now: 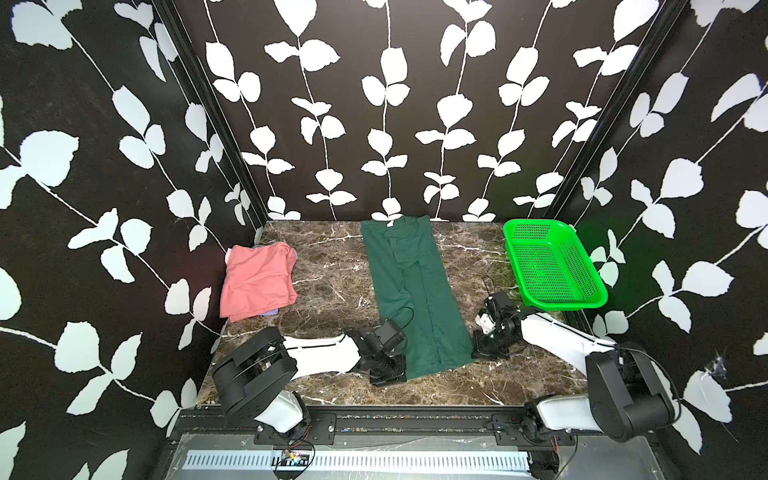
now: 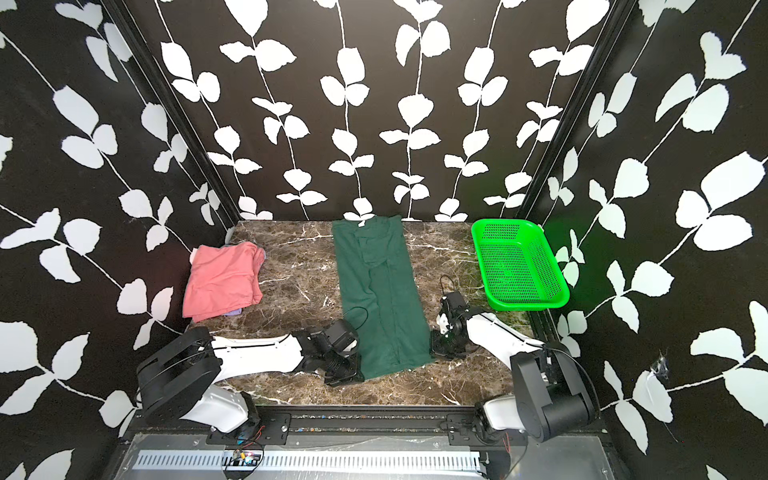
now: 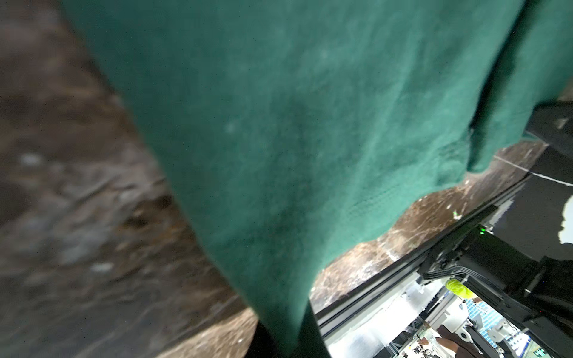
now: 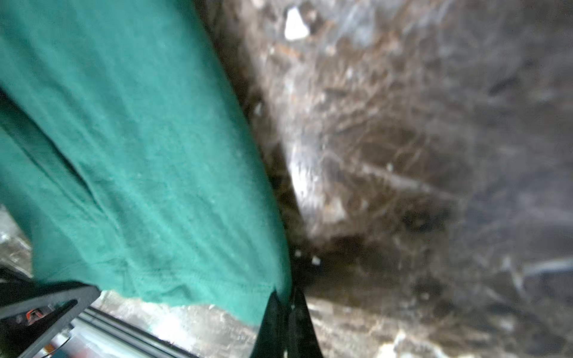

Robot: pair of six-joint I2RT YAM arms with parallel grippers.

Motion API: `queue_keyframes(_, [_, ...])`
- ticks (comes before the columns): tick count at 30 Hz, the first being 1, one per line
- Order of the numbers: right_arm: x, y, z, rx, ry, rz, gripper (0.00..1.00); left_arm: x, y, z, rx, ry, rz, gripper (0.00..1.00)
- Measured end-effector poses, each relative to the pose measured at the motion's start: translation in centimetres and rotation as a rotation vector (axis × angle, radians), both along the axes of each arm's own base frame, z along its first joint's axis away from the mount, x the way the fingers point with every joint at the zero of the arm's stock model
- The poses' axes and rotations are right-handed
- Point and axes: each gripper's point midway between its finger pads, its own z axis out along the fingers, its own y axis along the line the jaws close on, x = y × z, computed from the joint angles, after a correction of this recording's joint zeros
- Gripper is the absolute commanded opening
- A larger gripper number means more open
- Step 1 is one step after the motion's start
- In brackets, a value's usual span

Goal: Fold and stack t-shirts
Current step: Fold the T-shirt.

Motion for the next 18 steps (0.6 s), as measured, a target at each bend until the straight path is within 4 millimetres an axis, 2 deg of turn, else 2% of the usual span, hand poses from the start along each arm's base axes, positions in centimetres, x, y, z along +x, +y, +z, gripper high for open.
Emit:
queue_keyframes(4, [-1.1,1.0,2.2,0.045,-0.022,-0.023,0.0,-0.6,1.5,0.8,0.042,0.003,0.006,0.0])
queue_keyframes(9, [-3.1,1.9,5.8,0.119,-0.083,-0.037,0.0,-0.9,2.3,5.4,-0.039,-0.056,0.016,0.0])
queue_keyframes(12, [-4.4,1.9,6.7,0.137,-0.072,-0.055,0.0,-1.5,2.2,7.7,-0.116,-0.066,0.013,0.0])
queue_keyframes(16, [-6.4,1.8,7.1,0.126,-0.014,-0.05,0.0,-2.8,2.5,8.9,-0.133,-0.034,-0.006,0.0])
queue_keyframes(18, [-7.2,1.9,8.0,0.124,0.002,-0.045,0.0,-3.2,2.4,9.7,-0.131,-0.028,-0.018,0.0])
